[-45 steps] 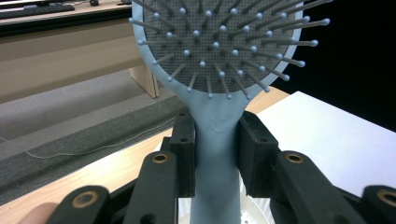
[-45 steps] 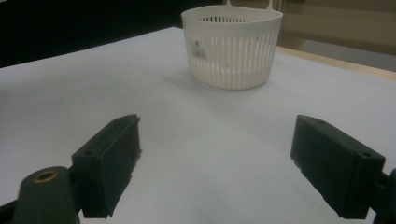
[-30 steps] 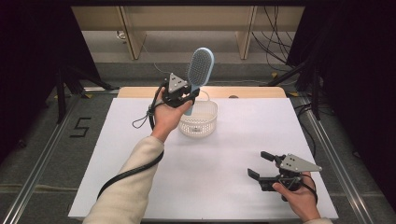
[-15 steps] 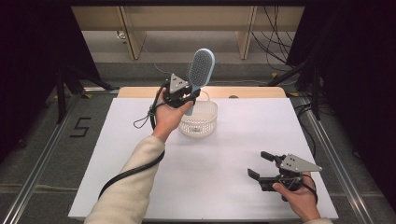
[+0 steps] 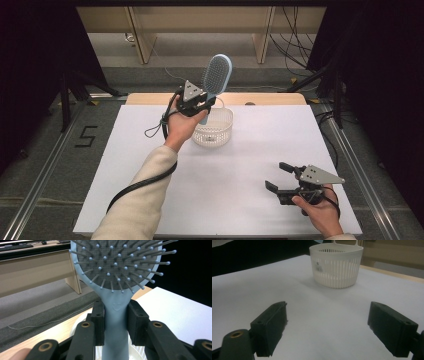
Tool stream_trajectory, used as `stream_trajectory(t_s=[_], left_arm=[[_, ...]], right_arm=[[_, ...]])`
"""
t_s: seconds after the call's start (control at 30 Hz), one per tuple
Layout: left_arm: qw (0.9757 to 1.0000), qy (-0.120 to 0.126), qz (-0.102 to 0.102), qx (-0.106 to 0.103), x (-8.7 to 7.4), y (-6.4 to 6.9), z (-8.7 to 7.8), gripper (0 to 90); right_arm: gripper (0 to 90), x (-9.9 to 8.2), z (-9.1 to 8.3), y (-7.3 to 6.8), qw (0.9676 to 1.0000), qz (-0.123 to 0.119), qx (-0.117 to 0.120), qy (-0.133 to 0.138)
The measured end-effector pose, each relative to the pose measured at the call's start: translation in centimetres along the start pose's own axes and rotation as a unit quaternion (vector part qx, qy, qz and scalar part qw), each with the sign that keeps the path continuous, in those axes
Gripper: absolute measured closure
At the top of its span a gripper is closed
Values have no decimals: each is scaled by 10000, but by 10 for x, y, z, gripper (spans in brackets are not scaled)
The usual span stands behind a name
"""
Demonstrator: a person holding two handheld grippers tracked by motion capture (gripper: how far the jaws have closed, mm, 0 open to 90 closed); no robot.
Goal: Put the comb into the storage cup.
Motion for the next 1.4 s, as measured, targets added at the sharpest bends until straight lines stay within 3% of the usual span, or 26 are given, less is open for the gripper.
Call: stream_trajectory(t_s=[0.4, 0.5, 1.4], left_arm=[[9998, 25, 90, -153, -8, 4, 6, 697], [9998, 39, 24, -210, -10, 5, 7, 698], [9995, -94, 224, -220, -30, 1, 18, 697]], right_arm=[[165, 0, 0, 0, 10000, 2, 4, -7], [165, 0, 0, 0, 10000, -15, -8, -3], [165, -1, 0, 0, 10000, -19, 14, -12]])
Point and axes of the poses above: each handheld gripper's, and its own axes: z roughly forward along the jaws, x roughly out of its top, y roughly to its right, the point moved 9 cm from there along z, roughly forward along the jaws, and after that the axes turned 5 degrees about x, right-handed, at the moved point
